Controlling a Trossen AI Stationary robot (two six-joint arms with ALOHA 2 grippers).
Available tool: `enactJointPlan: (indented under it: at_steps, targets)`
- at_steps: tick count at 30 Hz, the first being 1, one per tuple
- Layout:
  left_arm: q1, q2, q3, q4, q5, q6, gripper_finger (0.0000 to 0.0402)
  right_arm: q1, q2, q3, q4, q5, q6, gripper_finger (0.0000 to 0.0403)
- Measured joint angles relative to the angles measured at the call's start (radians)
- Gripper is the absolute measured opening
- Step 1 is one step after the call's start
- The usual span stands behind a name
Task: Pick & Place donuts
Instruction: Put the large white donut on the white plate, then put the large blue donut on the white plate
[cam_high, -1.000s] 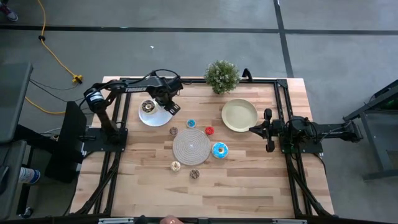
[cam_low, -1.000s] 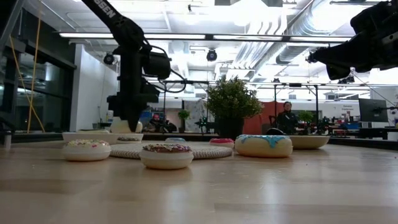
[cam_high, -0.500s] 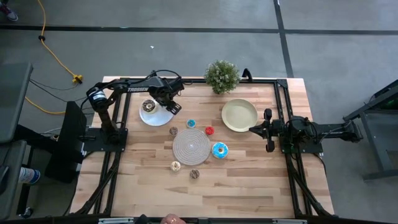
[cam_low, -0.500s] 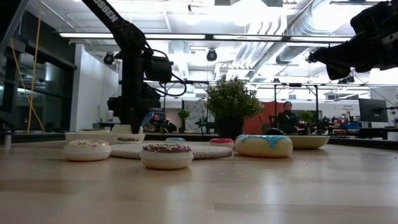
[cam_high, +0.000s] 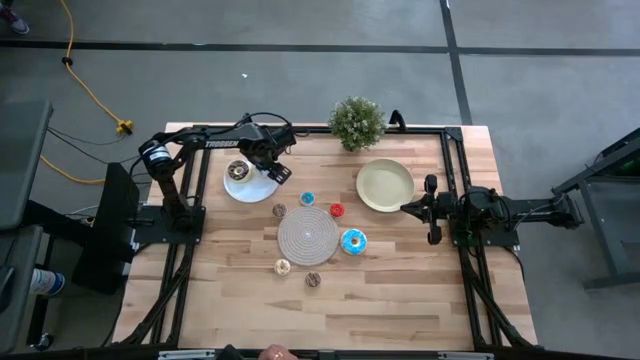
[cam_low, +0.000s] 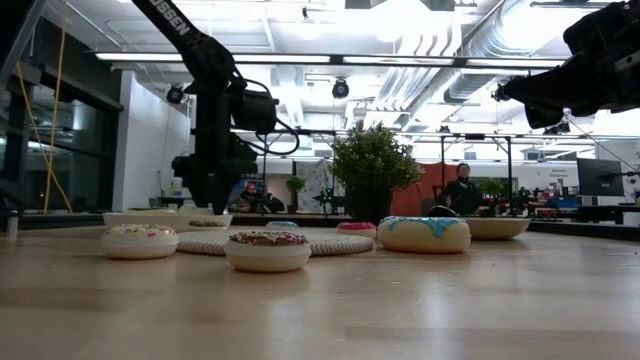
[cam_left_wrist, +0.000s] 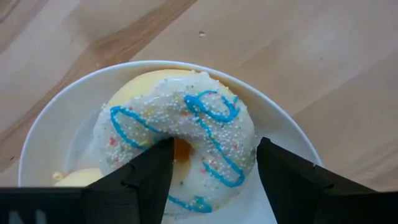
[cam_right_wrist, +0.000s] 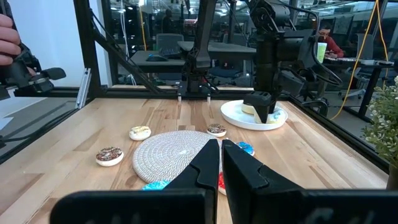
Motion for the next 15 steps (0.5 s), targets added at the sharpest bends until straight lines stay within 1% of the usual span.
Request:
enactJointPlan:
  at_steps: [4,15]
  targets:
    - [0.000,-0.008,0.018,-0.008,-0.024,0.000,0.0221,0.000,0.000,0.000,0.000,0.000,0.000,0.0012]
    - [-0.015,-0.009,0.135,-0.115,-0.029,0.008,0.0221,0.000,0.000,0.000,0.000,0.000,0.000,0.0012]
